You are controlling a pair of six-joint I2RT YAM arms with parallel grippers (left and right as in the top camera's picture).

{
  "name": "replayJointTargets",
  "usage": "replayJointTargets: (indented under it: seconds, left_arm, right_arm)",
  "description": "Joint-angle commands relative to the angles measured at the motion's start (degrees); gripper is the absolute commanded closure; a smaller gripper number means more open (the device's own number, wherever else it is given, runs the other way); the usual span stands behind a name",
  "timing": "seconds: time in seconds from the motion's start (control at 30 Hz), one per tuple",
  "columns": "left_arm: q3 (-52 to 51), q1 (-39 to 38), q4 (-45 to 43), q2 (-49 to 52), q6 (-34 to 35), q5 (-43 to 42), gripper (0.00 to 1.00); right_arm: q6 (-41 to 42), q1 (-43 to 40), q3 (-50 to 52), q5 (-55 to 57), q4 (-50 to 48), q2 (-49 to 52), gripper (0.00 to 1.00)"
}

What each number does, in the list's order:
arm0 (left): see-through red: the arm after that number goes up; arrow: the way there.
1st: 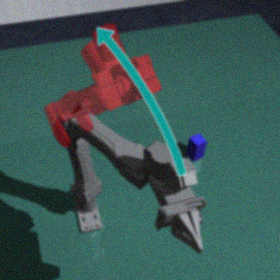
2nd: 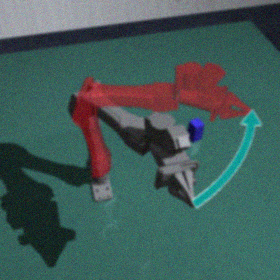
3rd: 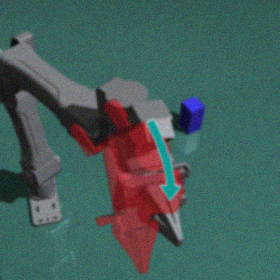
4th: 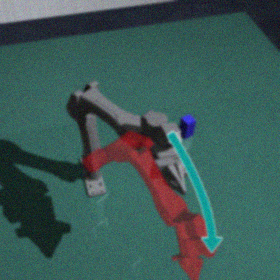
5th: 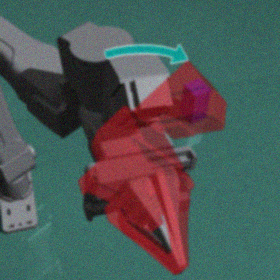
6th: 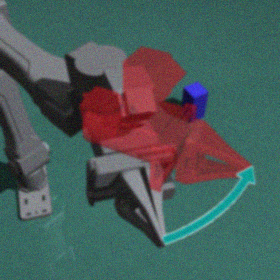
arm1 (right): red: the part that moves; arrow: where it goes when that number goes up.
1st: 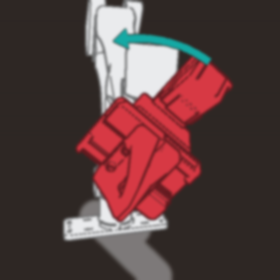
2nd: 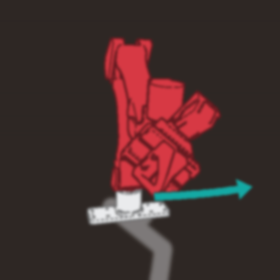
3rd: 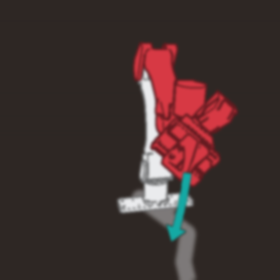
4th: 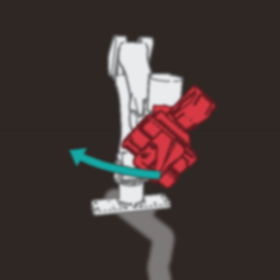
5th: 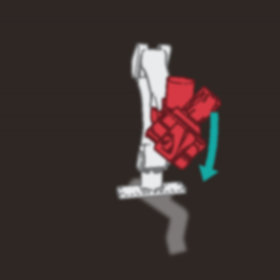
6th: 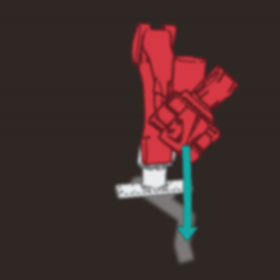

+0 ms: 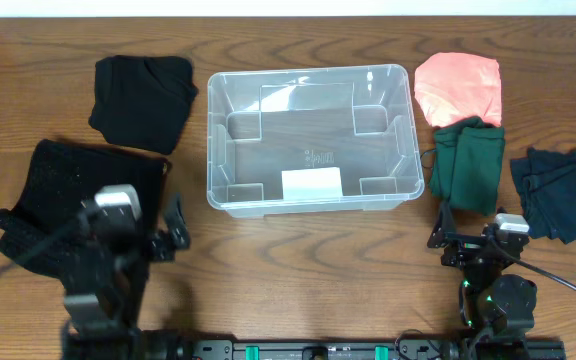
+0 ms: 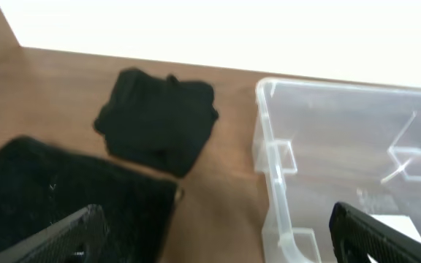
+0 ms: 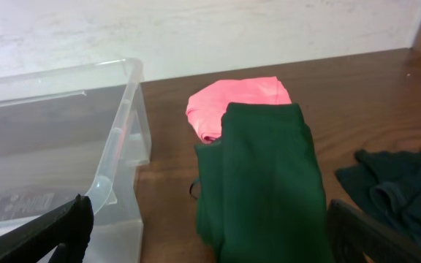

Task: Pack container
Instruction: 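Reach the left gripper down and grasp the black sparkly knit garment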

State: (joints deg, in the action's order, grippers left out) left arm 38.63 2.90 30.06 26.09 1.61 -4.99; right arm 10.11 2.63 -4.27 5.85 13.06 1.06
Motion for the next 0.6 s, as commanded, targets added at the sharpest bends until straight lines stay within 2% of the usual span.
replayJointTargets:
  seconds: [0.0, 0.17, 0.37, 0.43, 0.57]
  left_arm:
    - [11.5, -0.1, 4.9, 11.4, -0.5, 4.7, 0.02]
    - [24.6, -0.1, 12.7, 23.3, -4.8, 4.9, 0.02]
    - [26.0, -0.1, 18.0, 28.0, -4.7, 7.1, 0.02]
    - [26.0, -0.1, 21.1, 29.4, -1.6, 12.1, 0.02]
    - [26.0, -0.1, 27.9, 32.8, 9.7, 25.9, 0.02]
  right_arm:
    - [0.6, -0.7, 0.2, -0.3, 0.0, -0.3, 0.01]
    - [0.6, -0.7, 0.2, -0.3, 0.0, -0.3, 0.01]
    - [0.6, -0.7, 0.2, -0.3, 0.0, -0.3, 0.01]
    - [0.6, -0.7, 0.2, -0.3, 0.0, -0.3, 0.01]
    - [0.6, -0.7, 0.2, -0.3, 0.0, -0.3, 0.01]
